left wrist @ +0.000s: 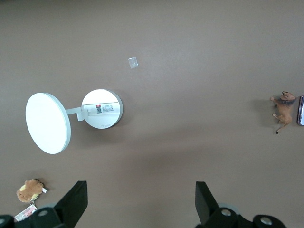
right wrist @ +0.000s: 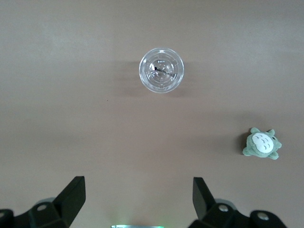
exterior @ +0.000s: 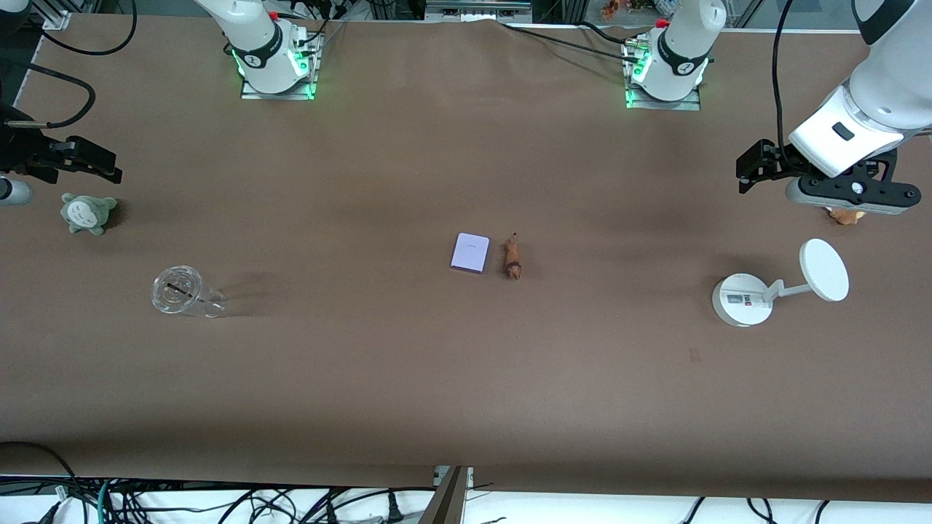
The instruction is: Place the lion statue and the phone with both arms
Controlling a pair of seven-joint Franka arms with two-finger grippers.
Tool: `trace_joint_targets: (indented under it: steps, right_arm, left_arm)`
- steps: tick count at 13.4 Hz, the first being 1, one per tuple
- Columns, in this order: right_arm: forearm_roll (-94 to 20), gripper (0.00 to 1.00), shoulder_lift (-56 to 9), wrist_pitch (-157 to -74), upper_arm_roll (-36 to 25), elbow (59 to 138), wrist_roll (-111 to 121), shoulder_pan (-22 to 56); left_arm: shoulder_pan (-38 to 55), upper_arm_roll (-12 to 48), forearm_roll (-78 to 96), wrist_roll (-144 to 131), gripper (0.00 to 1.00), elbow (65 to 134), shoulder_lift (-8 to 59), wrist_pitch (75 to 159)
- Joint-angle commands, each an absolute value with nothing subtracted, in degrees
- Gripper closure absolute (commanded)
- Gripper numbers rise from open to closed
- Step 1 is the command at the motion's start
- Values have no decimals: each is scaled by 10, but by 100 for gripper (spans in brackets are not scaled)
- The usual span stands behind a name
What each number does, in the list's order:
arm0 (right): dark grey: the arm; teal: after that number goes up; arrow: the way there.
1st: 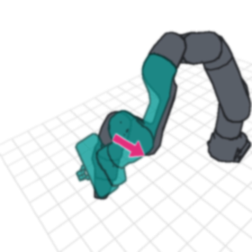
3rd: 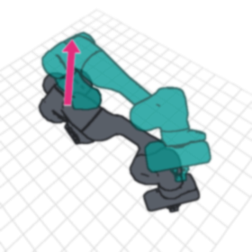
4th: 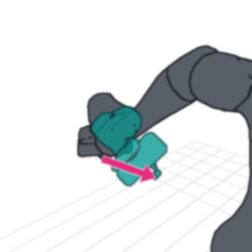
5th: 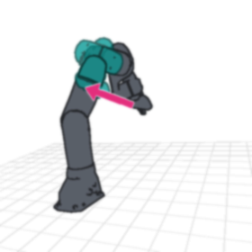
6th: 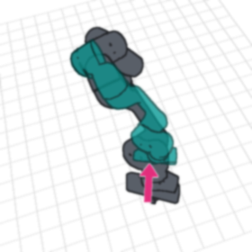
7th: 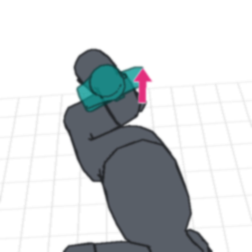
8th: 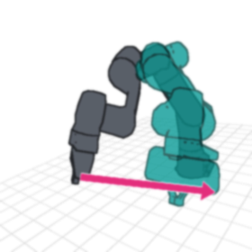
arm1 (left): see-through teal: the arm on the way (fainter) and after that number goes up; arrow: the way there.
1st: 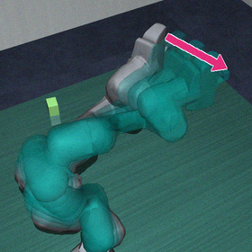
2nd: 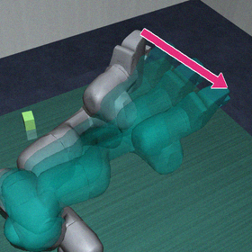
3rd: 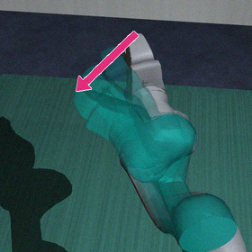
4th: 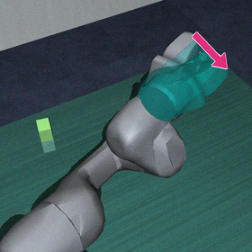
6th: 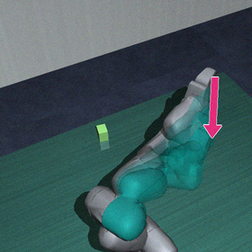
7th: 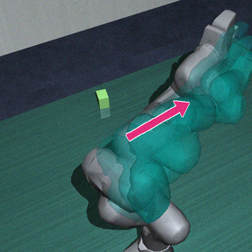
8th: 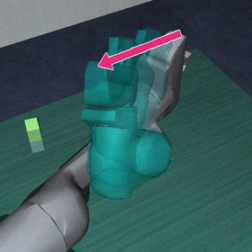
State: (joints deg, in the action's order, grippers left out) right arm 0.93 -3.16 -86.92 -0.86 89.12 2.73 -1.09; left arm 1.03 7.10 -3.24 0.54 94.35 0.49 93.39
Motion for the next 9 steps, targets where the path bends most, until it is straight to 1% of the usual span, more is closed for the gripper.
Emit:
trace_joint_targets:
  steps: [1,9]
  right_arm:
    - [14,0,-36,-857,-6,877,34,-15]
    - [14,0,-36,-857,-6,876,34,-16]
  left_arm:
    - [12,70,-26,6,0,923,14,919]
    - [19,76,-26,6,0,919,20,913]
